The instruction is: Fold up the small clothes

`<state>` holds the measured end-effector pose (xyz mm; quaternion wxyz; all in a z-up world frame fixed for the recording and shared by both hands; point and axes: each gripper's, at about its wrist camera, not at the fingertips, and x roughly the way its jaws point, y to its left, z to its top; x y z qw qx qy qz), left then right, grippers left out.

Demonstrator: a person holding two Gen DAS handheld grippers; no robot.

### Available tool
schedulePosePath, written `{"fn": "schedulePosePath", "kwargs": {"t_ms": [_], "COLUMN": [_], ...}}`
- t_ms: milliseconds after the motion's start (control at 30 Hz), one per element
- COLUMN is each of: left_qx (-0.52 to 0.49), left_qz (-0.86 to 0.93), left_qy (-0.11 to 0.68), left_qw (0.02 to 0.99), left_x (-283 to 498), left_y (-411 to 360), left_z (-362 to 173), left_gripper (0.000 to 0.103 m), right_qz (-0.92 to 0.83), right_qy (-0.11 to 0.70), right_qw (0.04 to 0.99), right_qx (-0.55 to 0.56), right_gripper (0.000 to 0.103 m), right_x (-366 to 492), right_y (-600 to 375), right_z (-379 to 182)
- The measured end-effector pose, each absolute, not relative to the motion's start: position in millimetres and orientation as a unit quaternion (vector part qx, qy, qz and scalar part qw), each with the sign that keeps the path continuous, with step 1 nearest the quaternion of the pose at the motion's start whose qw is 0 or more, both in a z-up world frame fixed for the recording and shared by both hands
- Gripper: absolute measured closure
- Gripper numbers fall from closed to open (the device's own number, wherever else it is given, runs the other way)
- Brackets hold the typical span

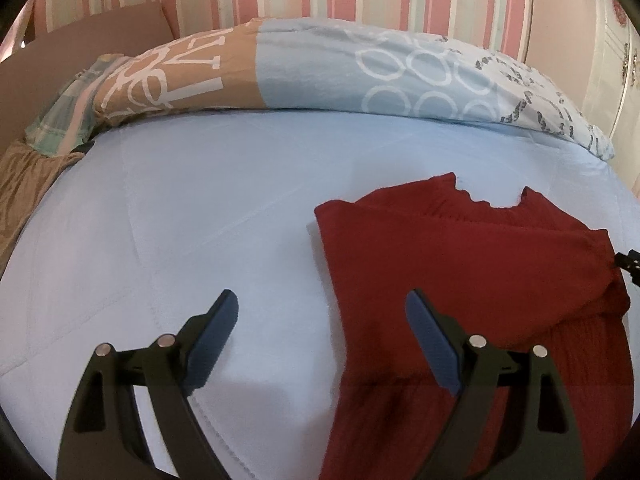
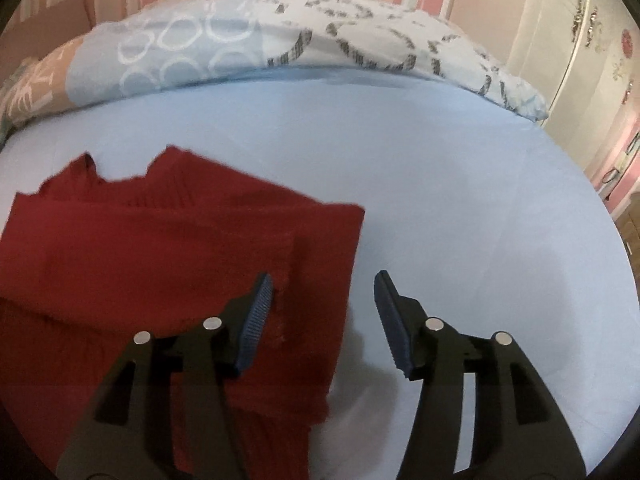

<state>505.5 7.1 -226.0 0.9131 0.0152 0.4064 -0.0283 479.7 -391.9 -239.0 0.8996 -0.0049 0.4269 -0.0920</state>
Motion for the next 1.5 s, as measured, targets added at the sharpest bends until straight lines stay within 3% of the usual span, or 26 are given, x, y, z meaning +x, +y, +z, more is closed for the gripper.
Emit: {"fn": "schedulePosePath", "kwargs": {"t_ms": [200, 400, 533, 733, 900, 1267, 1500], "left_qx": [0.006, 0.015, 0.021, 0.062, 0.033, -0.011, 0.037], "left_qz": [-0.038, -0.049, 0.005, 0.011, 0.010, 0.001, -0.011], "left_qy": [0.407, 0.427, 0.457, 0.439, 0.440, 0.394, 0.371], "left_qw": [0.913, 0.903, 0.889, 0.896, 0.897, 0.919, 0.928], "left_x": [520, 536, 549, 546, 537, 425, 315], "left_y": [-17, -52, -42, -36, -22, 34, 41], "left_z": [-230, -251, -278, -278, -274, -208, -182], "left_gripper": [0.017, 0.017, 0.001, 0.001, 0.001, 0.002, 0.002], "right_qz": [-0.029, 0.012, -0.006, -0.048, -0.067, -0.051, -0.030], "right_qy": [0.393, 0.418, 0.456, 0.434, 0.440, 0.403, 0.393], "right_qw": [0.919, 0.908, 0.890, 0.899, 0.895, 0.912, 0.918], "right_qx": [0.018, 0.003, -0.003, -0.006, -0.011, 0.046, 0.042], "right_gripper": [0.040, 0.031, 0.029, 0.027, 0.023, 0.006, 0.005], "right_x": [485, 502, 505, 485, 473, 357, 266], "right_y": [-358, -317, -324, -352, -357, -374, -353], "right_z": [-222, -243, -278, -281, -275, -217, -196]}}
